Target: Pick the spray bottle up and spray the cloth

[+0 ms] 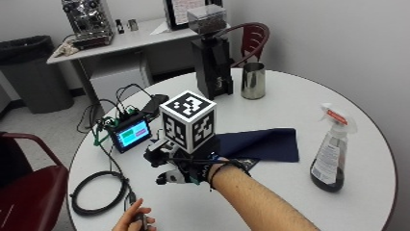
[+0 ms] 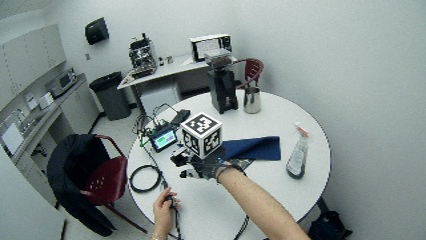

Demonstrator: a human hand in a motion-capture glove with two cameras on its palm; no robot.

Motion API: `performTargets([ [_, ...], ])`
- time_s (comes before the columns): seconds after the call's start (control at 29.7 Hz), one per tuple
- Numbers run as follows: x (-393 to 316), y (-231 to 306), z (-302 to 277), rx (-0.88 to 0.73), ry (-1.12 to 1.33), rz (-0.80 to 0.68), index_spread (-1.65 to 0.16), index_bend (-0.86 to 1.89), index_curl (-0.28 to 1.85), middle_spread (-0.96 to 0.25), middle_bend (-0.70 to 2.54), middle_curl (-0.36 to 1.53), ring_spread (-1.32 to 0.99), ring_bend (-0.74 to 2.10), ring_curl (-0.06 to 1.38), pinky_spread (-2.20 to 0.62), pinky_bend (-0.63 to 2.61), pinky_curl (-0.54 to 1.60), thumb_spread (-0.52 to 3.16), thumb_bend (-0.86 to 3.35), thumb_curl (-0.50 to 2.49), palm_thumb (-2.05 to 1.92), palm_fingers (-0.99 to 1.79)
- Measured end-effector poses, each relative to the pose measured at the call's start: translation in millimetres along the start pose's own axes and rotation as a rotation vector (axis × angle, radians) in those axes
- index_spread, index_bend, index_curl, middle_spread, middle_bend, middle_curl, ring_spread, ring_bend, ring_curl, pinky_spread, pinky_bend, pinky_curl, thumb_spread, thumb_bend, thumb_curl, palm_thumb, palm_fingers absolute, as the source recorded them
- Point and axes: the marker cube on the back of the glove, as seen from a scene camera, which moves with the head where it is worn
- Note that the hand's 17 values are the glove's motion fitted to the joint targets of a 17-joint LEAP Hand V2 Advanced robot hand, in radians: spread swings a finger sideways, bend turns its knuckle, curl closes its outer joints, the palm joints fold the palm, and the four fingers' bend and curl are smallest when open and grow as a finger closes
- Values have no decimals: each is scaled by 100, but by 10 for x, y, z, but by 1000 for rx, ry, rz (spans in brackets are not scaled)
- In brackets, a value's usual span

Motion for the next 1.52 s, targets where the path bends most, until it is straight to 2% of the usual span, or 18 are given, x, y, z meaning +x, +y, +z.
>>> performTargets([
  [0.2,-17,10,15,-9,-5,-5,-29,15,14,-6,33,17,-1,39,19,14,37,17,71,34,14,54,68],
  [0.37,-65,92,-54,2,35,-8,-34,14,17,-6,33,21,-1,37,22,17,37,21,90,33,17,57,64],
  [0.64,-121,464,-286,80,43,-37,-37,14,20,-7,31,26,0,34,24,20,37,25,105,29,21,59,60],
  [0.94,8,988,-380,162,16,10,-38,13,21,-7,30,29,0,33,26,21,36,28,113,23,24,61,59],
  [1.18,195,1491,-407,254,-21,92,-39,14,23,-7,29,31,0,32,28,21,35,29,116,19,26,63,59],
  [1.52,800,1983,-494,482,-256,285,-38,15,25,-6,27,33,1,32,29,21,32,30,117,13,28,64,63],
])
